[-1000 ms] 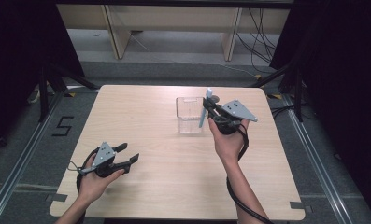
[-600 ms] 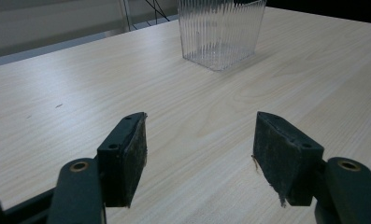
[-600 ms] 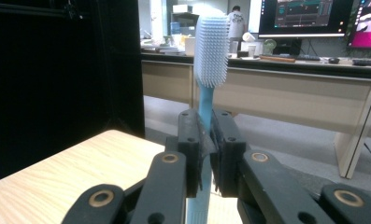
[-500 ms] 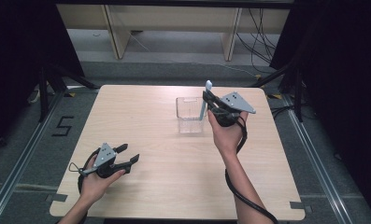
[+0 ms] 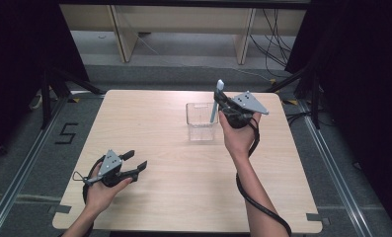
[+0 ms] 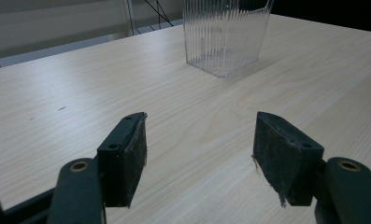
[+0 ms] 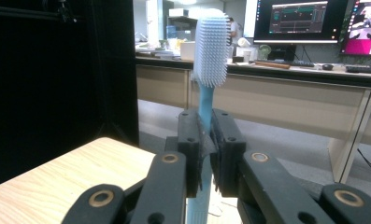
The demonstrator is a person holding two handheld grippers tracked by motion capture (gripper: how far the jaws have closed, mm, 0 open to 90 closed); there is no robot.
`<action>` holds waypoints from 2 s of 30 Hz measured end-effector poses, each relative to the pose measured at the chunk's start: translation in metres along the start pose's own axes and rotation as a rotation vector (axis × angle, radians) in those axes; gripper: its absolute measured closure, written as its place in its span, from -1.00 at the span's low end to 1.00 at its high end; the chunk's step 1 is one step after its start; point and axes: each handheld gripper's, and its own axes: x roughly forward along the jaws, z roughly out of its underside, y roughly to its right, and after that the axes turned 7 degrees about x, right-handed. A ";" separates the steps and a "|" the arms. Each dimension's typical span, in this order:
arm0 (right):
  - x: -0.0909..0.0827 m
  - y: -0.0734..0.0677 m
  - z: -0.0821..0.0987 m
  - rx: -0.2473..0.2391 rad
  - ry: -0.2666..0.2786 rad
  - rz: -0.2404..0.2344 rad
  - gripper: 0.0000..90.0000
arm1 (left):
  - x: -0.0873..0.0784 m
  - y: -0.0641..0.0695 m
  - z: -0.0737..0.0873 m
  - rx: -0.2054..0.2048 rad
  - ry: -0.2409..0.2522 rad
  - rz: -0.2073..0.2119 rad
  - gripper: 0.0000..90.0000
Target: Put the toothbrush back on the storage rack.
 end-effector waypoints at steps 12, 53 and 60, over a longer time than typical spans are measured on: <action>0.007 0.006 -0.002 -0.005 0.011 0.019 0.86 | 0.002 0.001 0.002 -0.001 -0.002 -0.001 -0.23; 0.016 0.019 0.025 0.003 -0.029 0.056 0.85 | 0.004 0.003 0.009 -0.022 -0.017 0.004 -0.24; 0.017 0.019 0.031 0.022 -0.043 0.064 0.85 | 0.004 0.003 0.009 -0.021 -0.017 0.003 -0.24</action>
